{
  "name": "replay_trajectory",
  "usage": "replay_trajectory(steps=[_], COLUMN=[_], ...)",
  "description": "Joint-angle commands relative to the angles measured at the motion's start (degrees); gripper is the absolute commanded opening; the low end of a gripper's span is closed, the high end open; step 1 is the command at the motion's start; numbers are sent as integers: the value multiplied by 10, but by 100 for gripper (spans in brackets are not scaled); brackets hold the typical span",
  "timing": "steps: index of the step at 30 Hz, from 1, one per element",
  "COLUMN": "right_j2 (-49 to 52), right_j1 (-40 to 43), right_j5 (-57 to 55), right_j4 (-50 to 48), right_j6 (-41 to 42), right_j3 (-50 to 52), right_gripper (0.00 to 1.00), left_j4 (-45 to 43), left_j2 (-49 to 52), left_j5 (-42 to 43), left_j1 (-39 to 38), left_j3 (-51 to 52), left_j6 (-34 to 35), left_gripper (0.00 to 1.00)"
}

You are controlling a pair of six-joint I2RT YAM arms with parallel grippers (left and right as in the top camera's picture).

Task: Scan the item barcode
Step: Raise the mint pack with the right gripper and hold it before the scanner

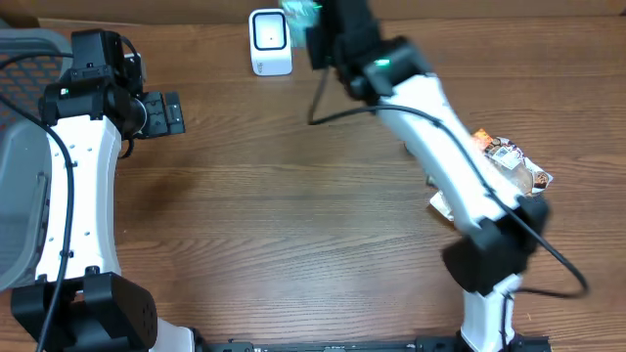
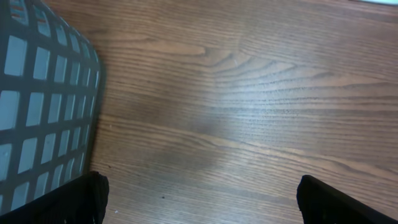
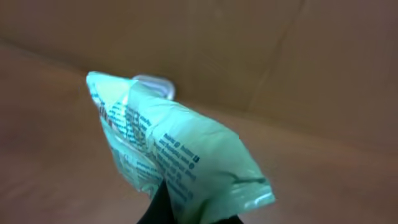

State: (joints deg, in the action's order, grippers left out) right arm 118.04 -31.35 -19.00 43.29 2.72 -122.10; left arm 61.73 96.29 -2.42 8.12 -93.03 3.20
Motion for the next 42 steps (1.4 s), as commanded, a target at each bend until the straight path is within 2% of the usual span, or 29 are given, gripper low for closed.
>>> replay_trajectory(steps=[1, 3, 4, 9, 17, 35, 42], right_j2=[52, 80, 105, 166, 229, 234, 236], right_j1=[-17, -18, -18, -18, -23, -25, -24], right_j5=[-165, -165, -165, -140, -105, -76, -66], right_j4=[-115, -180, -243, -388, -489, -481, -472], right_j6=[-157, -234, -301, -433, -672, -742, -799], right_j3=[-17, -17, -17, -17, -16, -16, -16], right_gripper=[4, 4, 4, 4, 4, 4, 4], left_j4=[-1, -1, -1, -1, -1, -1, -1], left_j2=[1, 1, 1, 1, 1, 1, 1], left_j5=[-5, -6, -5, -5, -5, -5, -5], left_j1=[-3, -3, -3, -3, -3, -3, -3], left_j3=[0, 0, 0, 0, 0, 0, 0], left_j6=[4, 4, 4, 4, 4, 4, 4], left_gripper=[99, 99, 100, 100, 100, 100, 100])
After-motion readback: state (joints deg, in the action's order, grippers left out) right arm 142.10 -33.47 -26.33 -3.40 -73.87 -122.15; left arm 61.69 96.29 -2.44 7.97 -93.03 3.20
